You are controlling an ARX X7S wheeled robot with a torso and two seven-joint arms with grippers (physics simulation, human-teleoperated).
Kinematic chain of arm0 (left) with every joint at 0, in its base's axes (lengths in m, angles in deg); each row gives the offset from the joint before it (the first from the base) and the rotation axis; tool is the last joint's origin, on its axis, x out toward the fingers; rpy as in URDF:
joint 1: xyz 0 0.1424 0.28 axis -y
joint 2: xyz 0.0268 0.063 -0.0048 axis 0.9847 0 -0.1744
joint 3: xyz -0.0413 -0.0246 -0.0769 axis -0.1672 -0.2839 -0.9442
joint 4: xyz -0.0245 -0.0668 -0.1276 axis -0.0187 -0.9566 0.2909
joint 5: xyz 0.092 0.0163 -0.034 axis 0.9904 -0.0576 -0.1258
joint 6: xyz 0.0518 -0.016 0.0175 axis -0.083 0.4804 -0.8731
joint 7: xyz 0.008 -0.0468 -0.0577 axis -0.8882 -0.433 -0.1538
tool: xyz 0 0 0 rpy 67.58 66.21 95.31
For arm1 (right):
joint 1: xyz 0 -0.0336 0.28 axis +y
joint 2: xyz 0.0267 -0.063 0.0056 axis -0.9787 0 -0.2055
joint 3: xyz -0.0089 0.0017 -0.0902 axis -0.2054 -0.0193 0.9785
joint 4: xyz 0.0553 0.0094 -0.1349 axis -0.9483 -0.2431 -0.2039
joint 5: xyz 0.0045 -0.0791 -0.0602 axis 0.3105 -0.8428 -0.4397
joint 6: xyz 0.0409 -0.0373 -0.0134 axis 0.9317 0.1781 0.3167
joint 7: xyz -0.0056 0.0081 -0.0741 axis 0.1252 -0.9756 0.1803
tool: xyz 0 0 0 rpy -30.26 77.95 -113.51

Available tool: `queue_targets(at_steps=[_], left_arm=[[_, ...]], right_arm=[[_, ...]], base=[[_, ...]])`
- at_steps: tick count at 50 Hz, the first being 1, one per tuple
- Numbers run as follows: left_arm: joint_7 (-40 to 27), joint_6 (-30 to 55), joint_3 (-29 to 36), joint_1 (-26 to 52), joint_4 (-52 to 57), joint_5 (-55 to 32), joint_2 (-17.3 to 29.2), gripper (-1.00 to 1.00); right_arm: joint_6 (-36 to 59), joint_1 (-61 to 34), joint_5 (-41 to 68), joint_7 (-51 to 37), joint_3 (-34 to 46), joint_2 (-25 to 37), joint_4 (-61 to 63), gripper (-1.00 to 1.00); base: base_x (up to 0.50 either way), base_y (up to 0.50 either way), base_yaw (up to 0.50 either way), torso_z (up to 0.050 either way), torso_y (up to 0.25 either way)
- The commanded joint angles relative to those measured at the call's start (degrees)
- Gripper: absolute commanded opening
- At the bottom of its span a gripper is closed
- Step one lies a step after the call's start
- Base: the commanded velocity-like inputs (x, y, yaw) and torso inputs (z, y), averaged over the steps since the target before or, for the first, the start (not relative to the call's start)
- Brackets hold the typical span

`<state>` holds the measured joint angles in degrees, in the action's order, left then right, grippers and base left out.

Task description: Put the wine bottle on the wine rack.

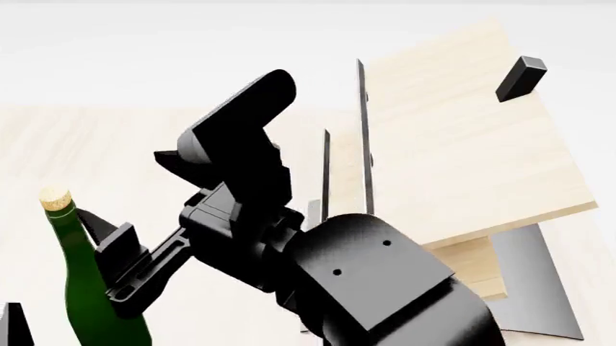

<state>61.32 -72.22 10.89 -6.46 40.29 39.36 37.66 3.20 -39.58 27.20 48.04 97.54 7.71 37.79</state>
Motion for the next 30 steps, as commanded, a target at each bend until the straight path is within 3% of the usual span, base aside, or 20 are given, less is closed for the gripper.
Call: queue_targets(at_steps=[1,18,30], left_arm=[[-0.09,-0.02,0.35,0.35,-0.66,-0.04,0.07,1.0],[-0.45,-0.21,0.31,0.28,-0.36,-0.34,0.5,1.0],[-0.68,-0.14,0.42,0.13,0.05,-0.44,0.8,1.0]], right_arm=[[-0.7,-2.95,0.45,1.42,1.44,-2.19,-8.13,1.0],[-0.59,-6.57,1.68,1.03,6.18,-5.2,-13.32,1.0],[-8.61,-9.76,2.5,0.88,11.06,-6.29,-26.04,1.0]], base=[[0.0,0.0,0.0,0.0,0.0],[0.0,0.0,0.0,0.0,0.0],[0.0,0.0,0.0,0.0,0.0]])
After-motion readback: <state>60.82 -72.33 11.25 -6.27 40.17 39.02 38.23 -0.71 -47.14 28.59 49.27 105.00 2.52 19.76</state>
